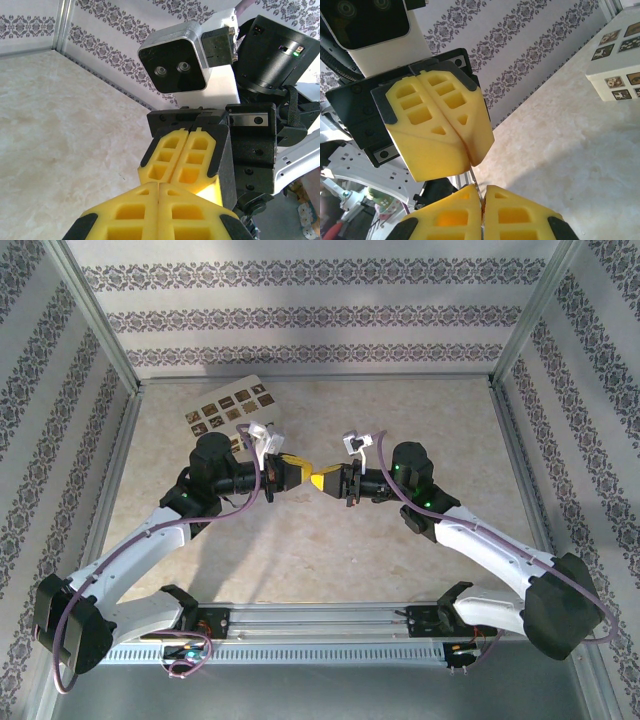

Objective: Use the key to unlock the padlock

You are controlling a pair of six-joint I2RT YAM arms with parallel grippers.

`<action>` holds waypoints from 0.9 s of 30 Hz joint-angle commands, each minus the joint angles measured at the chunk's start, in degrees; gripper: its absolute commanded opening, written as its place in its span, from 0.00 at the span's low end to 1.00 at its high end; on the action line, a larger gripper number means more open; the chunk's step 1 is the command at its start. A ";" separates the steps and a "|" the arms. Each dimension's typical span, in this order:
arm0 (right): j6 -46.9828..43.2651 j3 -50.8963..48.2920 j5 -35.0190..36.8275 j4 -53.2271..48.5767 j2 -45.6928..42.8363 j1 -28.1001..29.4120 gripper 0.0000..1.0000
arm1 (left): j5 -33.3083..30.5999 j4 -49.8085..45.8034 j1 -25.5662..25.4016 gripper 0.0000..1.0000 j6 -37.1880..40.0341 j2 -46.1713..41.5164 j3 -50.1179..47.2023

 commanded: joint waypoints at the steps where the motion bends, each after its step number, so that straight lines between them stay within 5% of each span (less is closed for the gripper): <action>1: 0.03 1.20 -0.69 1.28 0.24 0.19 0.05 | 0.48 1.28 -0.77 0.00 1.17 -1.00 -0.50; 14: -1.62 0.69 -0.58 -1.37 -0.88 0.00 0.00 | -2.22 1.06 -0.58 0.00 0.82 -1.72 -0.22; 18: -4.00 0.15 0.56 -5.09 -2.52 -0.54 0.00 | -7.68 -0.75 0.26 0.42 0.12 -2.89 0.63; 24: -9.80 0.15 3.16 -14.33 -5.38 -1.12 0.00 | -19.73 -11.51 3.33 0.70 2.26 -1.34 4.62; 27: -11.90 0.05 5.09 -18.39 -6.58 -1.52 0.00 | -24.28 -16.29 5.35 0.75 3.96 2.27 7.17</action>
